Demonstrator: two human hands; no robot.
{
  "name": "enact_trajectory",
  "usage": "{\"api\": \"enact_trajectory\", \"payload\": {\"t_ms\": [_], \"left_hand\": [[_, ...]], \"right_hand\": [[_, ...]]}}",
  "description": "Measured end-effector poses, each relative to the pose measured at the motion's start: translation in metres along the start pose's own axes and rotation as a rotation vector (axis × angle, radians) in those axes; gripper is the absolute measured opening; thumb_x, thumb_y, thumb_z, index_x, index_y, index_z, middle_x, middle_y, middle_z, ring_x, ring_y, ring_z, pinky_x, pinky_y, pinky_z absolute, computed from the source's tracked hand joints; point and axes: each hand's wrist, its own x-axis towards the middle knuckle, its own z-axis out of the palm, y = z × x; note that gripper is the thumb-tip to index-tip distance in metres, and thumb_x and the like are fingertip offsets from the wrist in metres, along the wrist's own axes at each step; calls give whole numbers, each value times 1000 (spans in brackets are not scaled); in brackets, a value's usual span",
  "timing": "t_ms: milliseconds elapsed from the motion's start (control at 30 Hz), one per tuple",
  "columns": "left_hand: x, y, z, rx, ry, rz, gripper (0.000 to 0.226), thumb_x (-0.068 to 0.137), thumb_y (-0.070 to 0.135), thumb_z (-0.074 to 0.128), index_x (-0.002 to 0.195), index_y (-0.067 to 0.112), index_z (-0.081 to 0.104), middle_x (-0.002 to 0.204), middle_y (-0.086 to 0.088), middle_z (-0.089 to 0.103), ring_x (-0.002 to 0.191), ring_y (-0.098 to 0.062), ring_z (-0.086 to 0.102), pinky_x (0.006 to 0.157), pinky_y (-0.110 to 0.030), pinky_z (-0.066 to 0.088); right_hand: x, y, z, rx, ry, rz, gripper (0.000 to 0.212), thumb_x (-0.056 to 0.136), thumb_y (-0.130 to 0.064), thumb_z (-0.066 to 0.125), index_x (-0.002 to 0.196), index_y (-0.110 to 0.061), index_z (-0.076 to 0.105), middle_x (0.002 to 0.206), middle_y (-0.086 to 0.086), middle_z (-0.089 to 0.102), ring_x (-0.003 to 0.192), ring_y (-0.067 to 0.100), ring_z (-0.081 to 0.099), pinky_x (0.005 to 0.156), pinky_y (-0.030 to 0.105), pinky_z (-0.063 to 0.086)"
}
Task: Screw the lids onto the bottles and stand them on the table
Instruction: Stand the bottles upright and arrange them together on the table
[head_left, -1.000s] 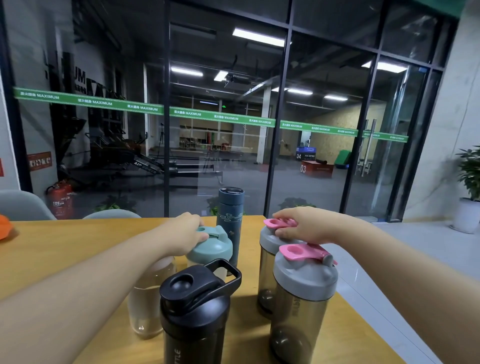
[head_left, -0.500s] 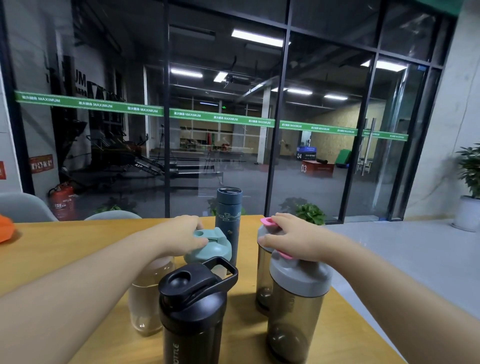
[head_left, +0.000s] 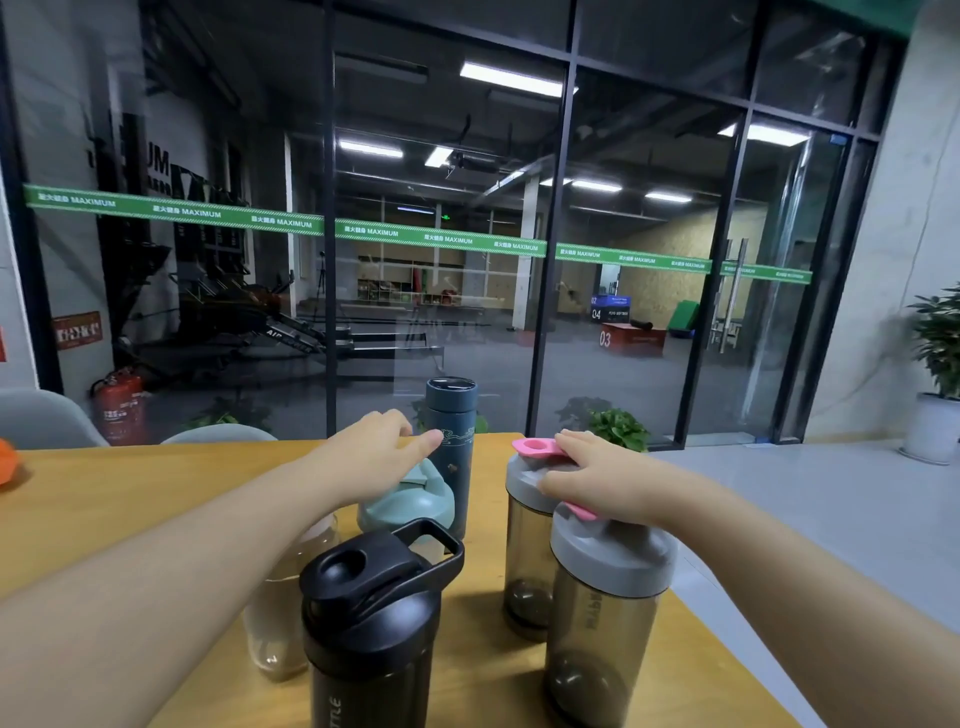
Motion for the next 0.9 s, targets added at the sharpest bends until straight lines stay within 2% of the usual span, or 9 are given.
{"api": "enact_trajectory", "payload": {"t_ms": [67, 133, 233, 333, 467, 600, 733, 833, 900], "left_hand": [[5, 5, 1, -26, 65, 14, 58, 93, 58, 35, 127, 13, 49, 119, -4, 53, 98, -18, 56, 80, -34, 46], [9, 11, 1, -44, 110, 31, 58, 94, 56, 36, 131, 14, 48, 123, -5, 50, 100, -18, 56, 81, -33, 46], [17, 20, 1, -70, 130, 37, 56, 95, 51, 40, 138, 15, 39, 142, -7, 36, 118, -24, 49, 89, -34, 41], [29, 28, 3, -84, 117, 44, 58, 95, 44, 46, 142, 14, 31, 146, -9, 27, 115, -26, 48, 83, -31, 40], [46, 34, 2, -51, 46, 42, 69, 94, 37, 51, 149, 16, 16, 153, -8, 13, 124, -30, 44, 95, -35, 37], [66, 36, -4, -40, -32, 25, 76, 93, 36, 52, 152, 19, 7, 158, -7, 6, 126, -32, 44, 102, -40, 38], [81, 43, -6, 19, -98, -56, 75, 93, 42, 52, 149, 8, 17, 153, -14, 22, 127, -33, 43, 98, -39, 40], [89, 48, -3, 23, -116, -73, 67, 90, 50, 53, 133, 2, 37, 130, -17, 48, 107, -29, 54, 72, -32, 46], [92, 52, -1, 35, -110, -75, 65, 89, 51, 53, 128, 0, 41, 123, -17, 52, 99, -27, 53, 65, -31, 44]], "right_hand": [[1, 1, -1, -25, -3, -18, 23, 91, -43, 47, 79, -24, 43, 96, 0, 46, 79, 12, 44, 62, 25, 33], [4, -1, -3, -42, 15, -46, 26, 94, -49, 42, 87, -25, 47, 102, 0, 48, 86, 15, 49, 68, 26, 37], [10, -8, -6, 4, 59, -87, 37, 102, -38, 32, 110, -8, 52, 110, 6, 51, 107, 25, 48, 83, 34, 35], [15, -11, -2, 40, 95, -79, 39, 104, -26, 30, 125, -2, 51, 130, 13, 53, 121, 29, 46, 94, 33, 34], [21, -7, 6, 59, 103, -57, 40, 103, -29, 31, 126, -5, 53, 128, 13, 59, 116, 28, 53, 98, 37, 40], [24, -4, 8, 68, 103, -56, 39, 103, -29, 31, 127, -6, 52, 130, 13, 58, 120, 29, 51, 102, 40, 39], [26, -2, 9, 49, 106, -51, 38, 103, -27, 29, 126, -6, 52, 129, 14, 59, 119, 30, 52, 102, 42, 39], [28, -1, 10, 23, 118, -58, 38, 103, -26, 29, 125, -6, 52, 129, 14, 59, 119, 30, 51, 101, 42, 39], [28, -1, 10, 22, 116, -56, 38, 103, -26, 29, 126, -5, 51, 129, 14, 58, 120, 31, 51, 102, 43, 38]]}}
